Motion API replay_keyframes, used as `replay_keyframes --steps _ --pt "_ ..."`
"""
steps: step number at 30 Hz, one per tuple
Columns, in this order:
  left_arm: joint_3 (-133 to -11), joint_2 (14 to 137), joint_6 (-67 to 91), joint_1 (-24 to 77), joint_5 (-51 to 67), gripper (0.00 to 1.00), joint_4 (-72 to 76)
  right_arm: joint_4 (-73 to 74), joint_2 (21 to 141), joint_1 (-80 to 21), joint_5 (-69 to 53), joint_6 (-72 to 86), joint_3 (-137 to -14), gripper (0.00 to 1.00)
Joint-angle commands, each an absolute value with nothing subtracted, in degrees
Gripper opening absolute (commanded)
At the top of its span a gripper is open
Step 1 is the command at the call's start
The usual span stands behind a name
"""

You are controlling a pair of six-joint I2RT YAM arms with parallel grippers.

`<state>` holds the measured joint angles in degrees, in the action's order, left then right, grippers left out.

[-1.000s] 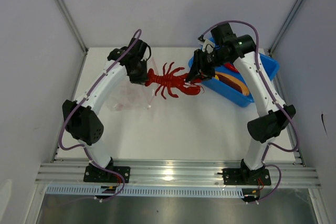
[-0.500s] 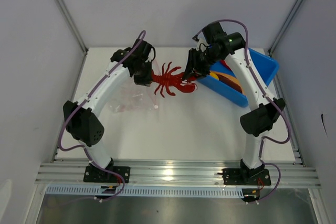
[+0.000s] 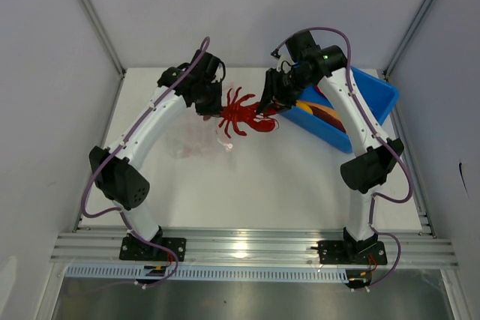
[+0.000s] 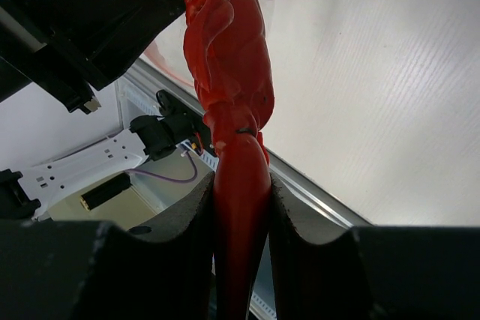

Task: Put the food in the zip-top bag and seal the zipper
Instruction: Place the fake seafood in the zipper food storage bag.

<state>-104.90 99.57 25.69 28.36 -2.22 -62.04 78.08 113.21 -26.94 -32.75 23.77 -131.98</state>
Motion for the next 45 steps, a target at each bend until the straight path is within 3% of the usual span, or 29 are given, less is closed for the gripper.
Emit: replay_keyframes --steps 1,18,45 --pt "-107.14 99.93 26.54 28.65 -2.37 0.0 -61.79 83.67 109.17 -26.72 -32.52 23.2 -133.59 0.0" --pt "-103.36 100.28 24.26 28.65 -6.33 0.01 -59.33 86.13 107.4 -24.34 -33.49 23.12 -133.95 0.0" --pt "-106.79 99.58 27.42 29.88 6.41 0.01 -58.89 82.71 115.84 -28.21 -30.94 24.26 -136.23 0.0"
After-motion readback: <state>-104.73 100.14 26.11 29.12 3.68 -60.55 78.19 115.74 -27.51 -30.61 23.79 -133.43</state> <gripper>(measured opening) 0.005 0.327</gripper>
